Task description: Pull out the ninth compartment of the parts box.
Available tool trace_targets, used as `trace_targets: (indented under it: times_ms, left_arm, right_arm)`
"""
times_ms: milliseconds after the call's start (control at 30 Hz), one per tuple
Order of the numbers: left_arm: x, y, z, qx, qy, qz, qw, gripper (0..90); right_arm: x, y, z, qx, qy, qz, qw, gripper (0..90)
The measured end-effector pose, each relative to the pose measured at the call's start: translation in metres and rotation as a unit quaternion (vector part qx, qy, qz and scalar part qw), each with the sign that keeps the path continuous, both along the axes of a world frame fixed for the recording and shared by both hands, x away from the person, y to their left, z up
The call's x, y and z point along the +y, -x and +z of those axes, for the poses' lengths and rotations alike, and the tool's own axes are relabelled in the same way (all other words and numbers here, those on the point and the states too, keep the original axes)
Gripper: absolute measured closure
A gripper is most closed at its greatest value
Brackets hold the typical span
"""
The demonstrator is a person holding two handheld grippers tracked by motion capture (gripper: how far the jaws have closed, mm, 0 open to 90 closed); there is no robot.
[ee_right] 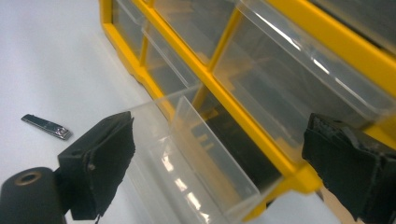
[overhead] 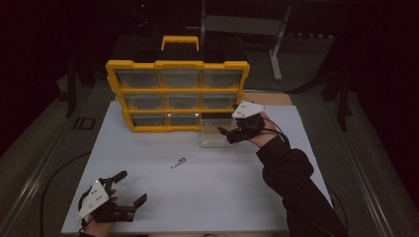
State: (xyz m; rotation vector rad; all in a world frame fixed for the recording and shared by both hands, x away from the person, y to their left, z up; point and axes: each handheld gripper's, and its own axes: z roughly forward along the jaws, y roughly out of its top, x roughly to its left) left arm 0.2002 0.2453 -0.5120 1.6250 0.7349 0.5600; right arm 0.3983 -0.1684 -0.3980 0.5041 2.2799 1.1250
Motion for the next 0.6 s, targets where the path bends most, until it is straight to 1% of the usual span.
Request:
trace_targets:
  times_ms: [233,333,433,600]
  left_arm:
    - [0.0,0.0,0.0,0.0,0.0,0.0,1.0,0.0]
    - [0.0,0.0,0.0,0.0,0.002,0.0,1.0,0.0]
    - [0.0,0.0,0.0,0.0,0.002,0.001,1.0,0.0]
    - [0.0,0.0,0.0,0.0,0.001,0.0,1.0,0.0]
  right_arm:
    - [-0.016,0.012,-0.009,0.009,-0.022,-0.011,0.9997,9.3]
    - [-0.023,0.016,-0.014,0.011,-0.027,-0.021,0.9994,9.3]
    - [-0.032,0.019,-0.019,0.022,-0.043,-0.029,0.9984,9.3]
    - [-0.042,0.028,-0.026,0.026,-0.054,-0.038,0.9975,9.3]
